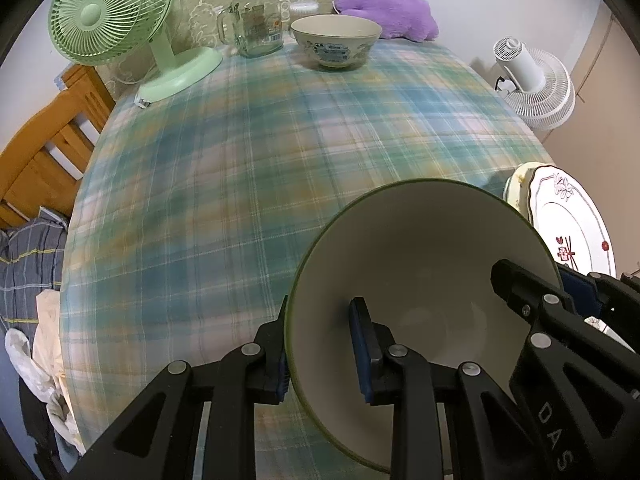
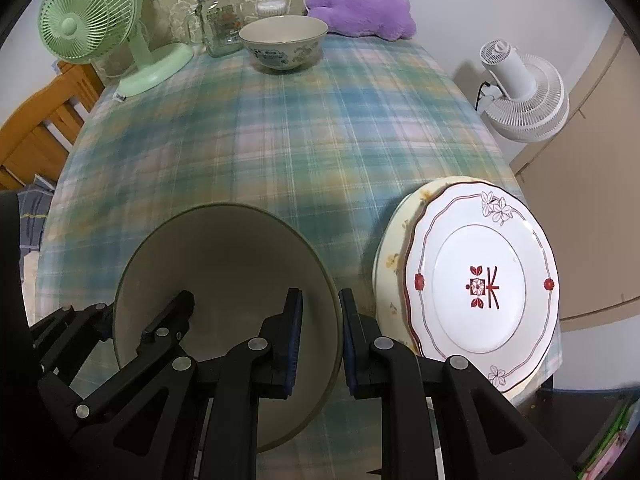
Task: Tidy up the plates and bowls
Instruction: 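Lower the cream bowl onto the cloth beside the plates and open both grippers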
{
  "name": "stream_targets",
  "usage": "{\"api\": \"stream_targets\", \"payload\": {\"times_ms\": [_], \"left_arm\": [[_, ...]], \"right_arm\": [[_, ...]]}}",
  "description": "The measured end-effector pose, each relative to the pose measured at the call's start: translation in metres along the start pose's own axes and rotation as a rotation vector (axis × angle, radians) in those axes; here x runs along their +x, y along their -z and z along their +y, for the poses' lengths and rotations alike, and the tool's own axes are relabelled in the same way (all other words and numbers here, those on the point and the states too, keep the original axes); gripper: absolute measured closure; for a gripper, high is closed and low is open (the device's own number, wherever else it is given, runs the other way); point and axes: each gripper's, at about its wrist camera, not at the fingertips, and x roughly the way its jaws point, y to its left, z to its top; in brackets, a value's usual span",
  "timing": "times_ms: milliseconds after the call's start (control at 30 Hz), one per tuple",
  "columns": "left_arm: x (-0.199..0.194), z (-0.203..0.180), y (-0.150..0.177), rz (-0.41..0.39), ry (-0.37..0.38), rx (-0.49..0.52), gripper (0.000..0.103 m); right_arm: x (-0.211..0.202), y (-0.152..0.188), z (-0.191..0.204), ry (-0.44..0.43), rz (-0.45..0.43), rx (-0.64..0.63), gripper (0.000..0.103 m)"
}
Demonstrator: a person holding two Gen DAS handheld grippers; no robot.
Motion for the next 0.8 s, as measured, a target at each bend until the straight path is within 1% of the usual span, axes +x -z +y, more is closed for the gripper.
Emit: {"api": "stream_targets", "payload": {"times_ms": [67,267,300,433,467,500,567,600,633,667,800], "left_arm": [[0.005,0.0,0.001,0.013,0.009,-0.004,0.079],[0.005,-0.001,0.002,0.004,0.01,-0.006,0.078],[0.005,-0.001,0.002,0.004,0.014,-0.006,0.073],[0.001,0.0,0.003,0.002,0.042,-0.006,0.06],[-0.001,0.001,0.004,0.001,0.048,-0.005,0.053],[-0.003,0.001,0.004,-0.001,0.056,-0.005,0.043],[-0.009,0.003,0.005,-0.008,0.068,-0.002,0.036],[-0.012,0.004,0.005,-0.013,0.075,0.001,0.031],[-0.015,0.005,0.005,-0.016,0.08,0.002,0.029],[-0.02,0.007,0.005,-0.025,0.087,0.002,0.027],[-0.035,0.01,0.001,-0.062,0.096,-0.006,0.023]], "right_arm": [[0.003,0.0,0.0,0.008,-0.001,0.003,0.082],[0.005,0.002,-0.001,0.006,-0.018,0.016,0.081],[0.005,0.003,-0.001,0.0,-0.02,0.019,0.08],[0.002,0.005,-0.003,-0.024,-0.032,0.023,0.078],[0.001,0.005,-0.003,-0.037,-0.033,0.024,0.074],[-0.002,0.006,-0.003,-0.054,-0.037,0.026,0.072],[-0.008,0.008,-0.002,-0.076,-0.055,0.023,0.057],[-0.014,0.009,-0.001,-0.082,-0.073,0.018,0.052],[-0.019,0.009,0.001,-0.081,-0.088,0.015,0.043],[-0.025,0.01,0.003,-0.081,-0.109,0.01,0.037],[-0.039,0.005,0.005,-0.104,-0.137,0.009,0.035]]}}
